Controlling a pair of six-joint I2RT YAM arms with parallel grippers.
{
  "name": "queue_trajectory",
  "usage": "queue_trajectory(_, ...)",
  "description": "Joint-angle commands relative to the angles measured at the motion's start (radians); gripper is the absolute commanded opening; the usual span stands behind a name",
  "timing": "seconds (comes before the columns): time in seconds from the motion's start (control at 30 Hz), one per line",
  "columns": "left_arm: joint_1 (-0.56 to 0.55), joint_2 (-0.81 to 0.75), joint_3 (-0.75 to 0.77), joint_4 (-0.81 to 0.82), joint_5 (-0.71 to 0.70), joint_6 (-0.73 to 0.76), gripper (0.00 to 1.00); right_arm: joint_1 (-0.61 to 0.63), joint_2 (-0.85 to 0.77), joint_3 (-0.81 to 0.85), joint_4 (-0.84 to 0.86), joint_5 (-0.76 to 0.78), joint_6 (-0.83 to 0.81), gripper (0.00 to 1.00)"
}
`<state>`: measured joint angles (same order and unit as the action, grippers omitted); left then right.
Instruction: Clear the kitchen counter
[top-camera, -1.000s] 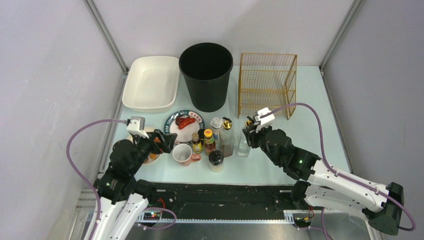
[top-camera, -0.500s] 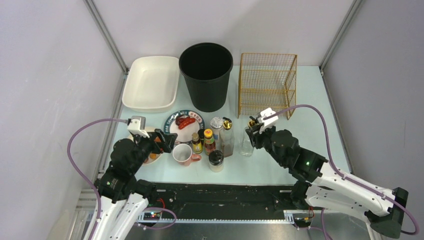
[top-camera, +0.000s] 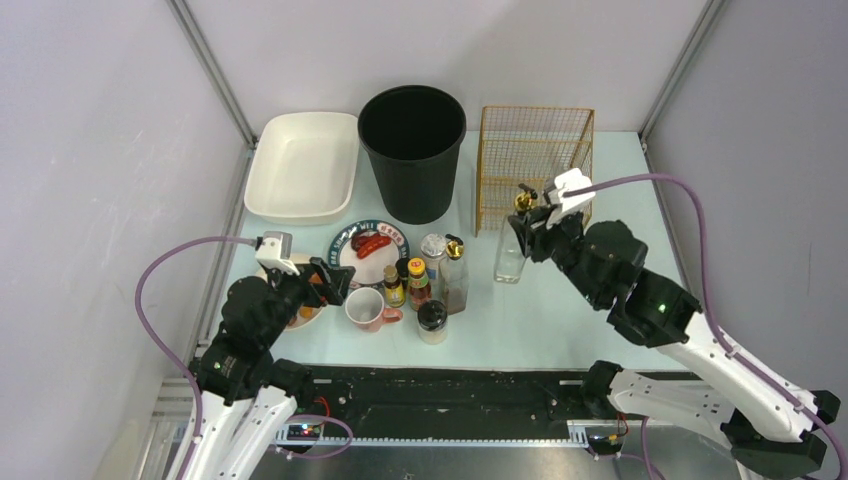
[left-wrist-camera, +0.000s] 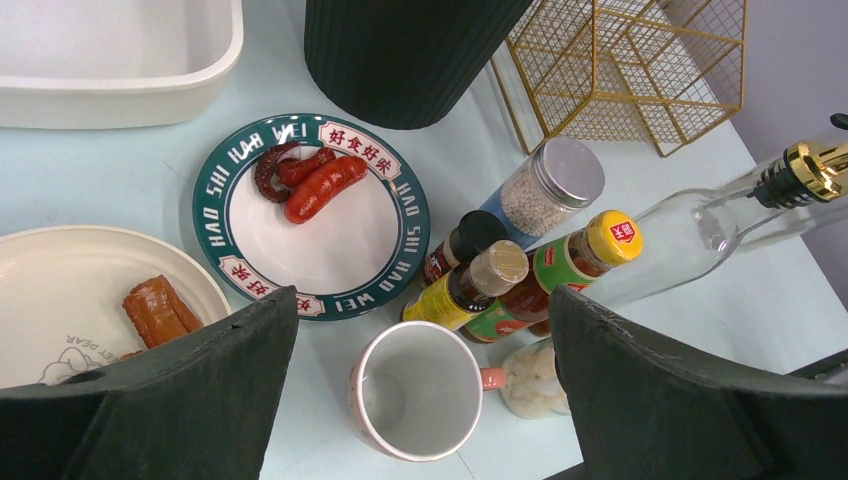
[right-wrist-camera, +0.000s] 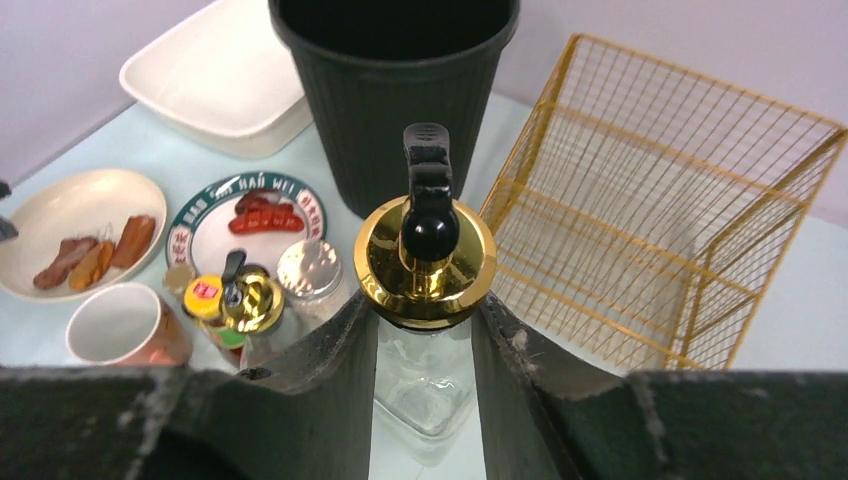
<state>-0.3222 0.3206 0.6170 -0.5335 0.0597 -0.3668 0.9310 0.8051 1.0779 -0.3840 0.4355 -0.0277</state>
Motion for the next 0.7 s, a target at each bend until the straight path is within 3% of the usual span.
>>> queue_trajectory(0.0, 0.001, 0.008, -0.003, 0.027, 0.011, -0.007, 0.98, -0.075, 0.029, 0.155, 0.042, -0.046, -0.047, 0.0)
queue_trajectory(0.37, 0.002, 0.009, -0.002, 0.029, 0.017, -0.006, 0.98, -0.379, 0.219, 0.36, 0.099, -0.324, -0.056, 0.0)
queue_trajectory(0.67, 0.0, 0.018, 0.0, 0.027, 0.025, -0.003, 0.98, -0.544, 0.439, 0.566, 0.169, -0.555, -0.075, 0.0)
